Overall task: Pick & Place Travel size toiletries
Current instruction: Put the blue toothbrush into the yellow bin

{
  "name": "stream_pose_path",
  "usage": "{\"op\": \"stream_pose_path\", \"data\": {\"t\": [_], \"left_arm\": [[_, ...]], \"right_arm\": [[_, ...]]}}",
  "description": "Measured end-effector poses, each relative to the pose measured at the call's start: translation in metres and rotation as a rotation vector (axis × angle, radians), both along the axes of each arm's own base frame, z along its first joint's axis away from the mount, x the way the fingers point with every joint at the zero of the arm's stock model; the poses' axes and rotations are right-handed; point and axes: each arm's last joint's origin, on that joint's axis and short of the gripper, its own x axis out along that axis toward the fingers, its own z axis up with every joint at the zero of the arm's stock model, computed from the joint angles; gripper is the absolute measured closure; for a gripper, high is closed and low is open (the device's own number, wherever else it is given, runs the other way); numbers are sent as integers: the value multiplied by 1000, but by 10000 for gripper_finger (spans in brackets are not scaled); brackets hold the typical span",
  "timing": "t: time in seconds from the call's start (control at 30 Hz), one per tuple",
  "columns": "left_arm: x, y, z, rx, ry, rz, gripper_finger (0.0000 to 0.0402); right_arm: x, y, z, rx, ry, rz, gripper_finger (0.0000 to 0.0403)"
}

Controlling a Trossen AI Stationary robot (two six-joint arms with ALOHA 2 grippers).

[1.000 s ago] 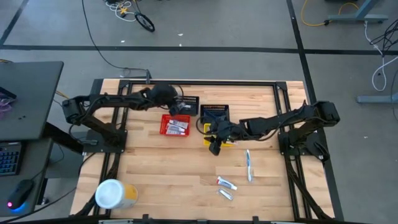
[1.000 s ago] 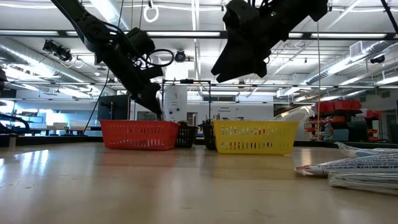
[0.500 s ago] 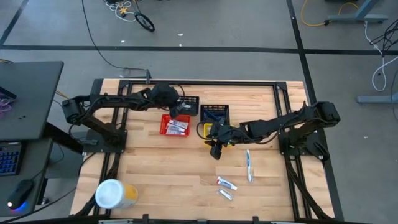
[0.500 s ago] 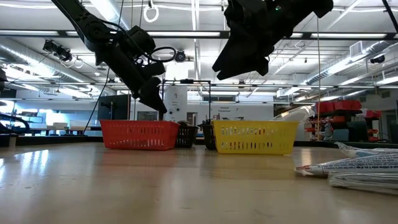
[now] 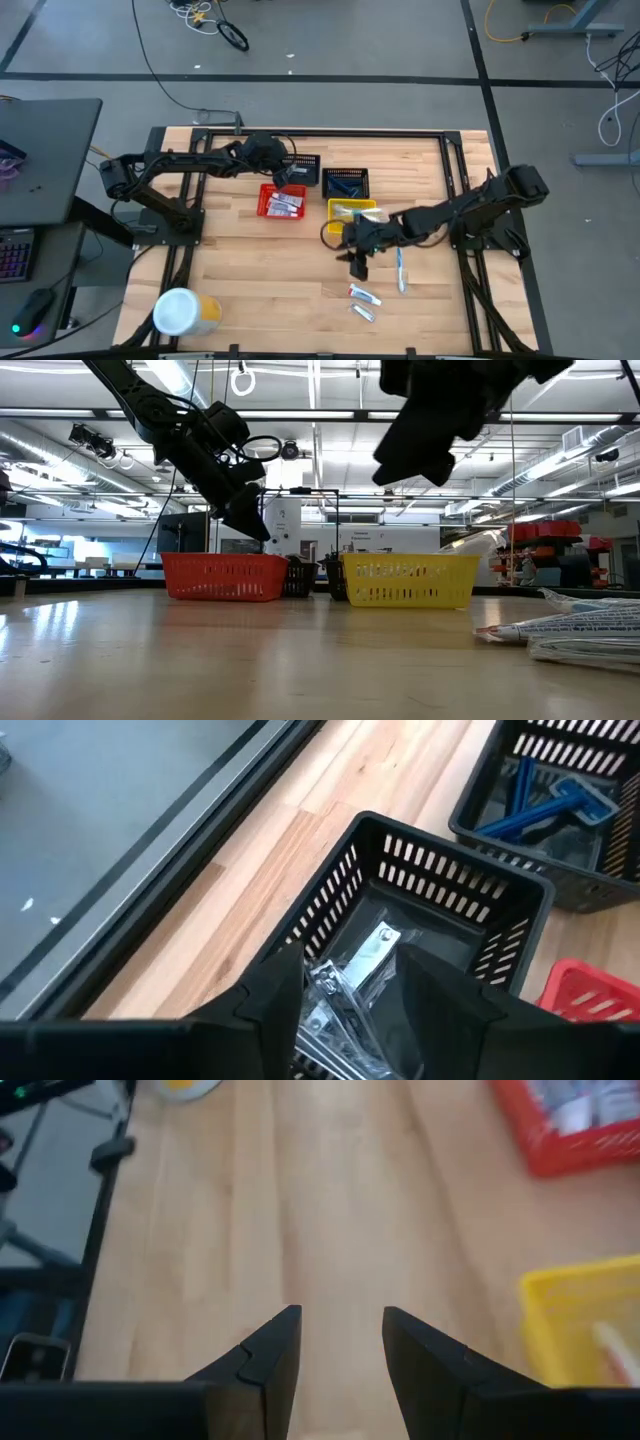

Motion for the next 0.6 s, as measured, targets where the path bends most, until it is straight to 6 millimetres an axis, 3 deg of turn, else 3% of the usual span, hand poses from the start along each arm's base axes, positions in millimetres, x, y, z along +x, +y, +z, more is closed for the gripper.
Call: {"op": "stream_pose_path", "data": {"t": [0.17, 0.4, 0.6], "left_arm": [[0, 0, 0, -31, -22, 29, 235], [0, 0, 0, -31, -23, 31, 242], [0, 0, 0, -30, -22, 33, 240]], "right_arm": [[-16, 29, -12, -15, 31, 29, 251], [-36, 68, -12, -47, -6, -23, 251], [-51, 88, -15, -4, 29, -42, 251]]}}
